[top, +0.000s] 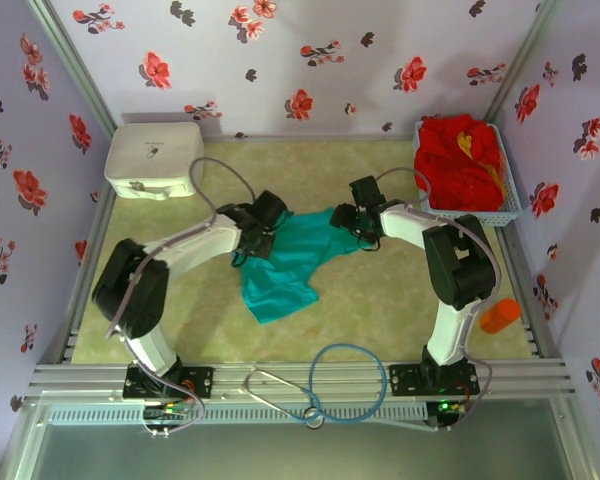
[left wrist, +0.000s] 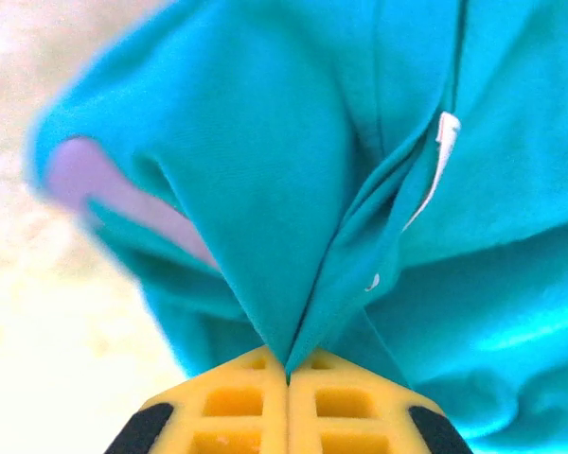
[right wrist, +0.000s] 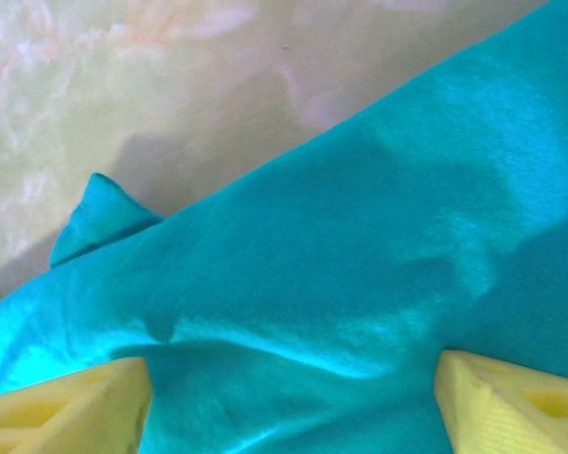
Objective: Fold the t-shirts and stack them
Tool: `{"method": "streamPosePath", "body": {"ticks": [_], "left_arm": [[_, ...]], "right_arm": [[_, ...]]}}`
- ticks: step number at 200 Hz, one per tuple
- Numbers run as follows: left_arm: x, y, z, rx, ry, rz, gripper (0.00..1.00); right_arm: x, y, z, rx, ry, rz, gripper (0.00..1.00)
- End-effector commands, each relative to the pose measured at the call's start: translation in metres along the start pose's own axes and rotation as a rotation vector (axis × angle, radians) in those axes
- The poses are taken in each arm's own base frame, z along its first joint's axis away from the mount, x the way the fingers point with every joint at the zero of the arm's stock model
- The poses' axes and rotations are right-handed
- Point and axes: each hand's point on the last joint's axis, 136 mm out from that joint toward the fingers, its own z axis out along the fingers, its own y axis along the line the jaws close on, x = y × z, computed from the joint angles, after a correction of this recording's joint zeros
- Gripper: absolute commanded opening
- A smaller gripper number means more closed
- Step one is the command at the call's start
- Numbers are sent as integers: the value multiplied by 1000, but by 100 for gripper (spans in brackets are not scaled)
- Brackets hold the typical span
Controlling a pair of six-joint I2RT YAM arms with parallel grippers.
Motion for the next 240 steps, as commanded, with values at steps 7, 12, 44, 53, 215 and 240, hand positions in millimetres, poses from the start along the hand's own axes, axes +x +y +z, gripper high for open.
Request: {"method": "streamPosePath", "body": {"ticks": [7,12,44,53,215,240], "left_arm": [[-12,27,-39,127,-100,-160,0],[-12,32,-41,147,-111,-188,0],[7,65,-39,239,-132,-363,0],[15,75,-36,234,-119,-403,0],[123,80,-27,272,129,-728,57],[140,62,-25,301,158,-745,57]], "right_arm": [[8,-22,1,61,22,40,79],[7,-22,0,62,17,42,79],[6,-31,-3,84,-5,63,78],[7,-33,-5,87,-7,69,78],[-27,-47,-27,28,-68,47,62],[-33,-43,-18,20,-52,44,60]]}}
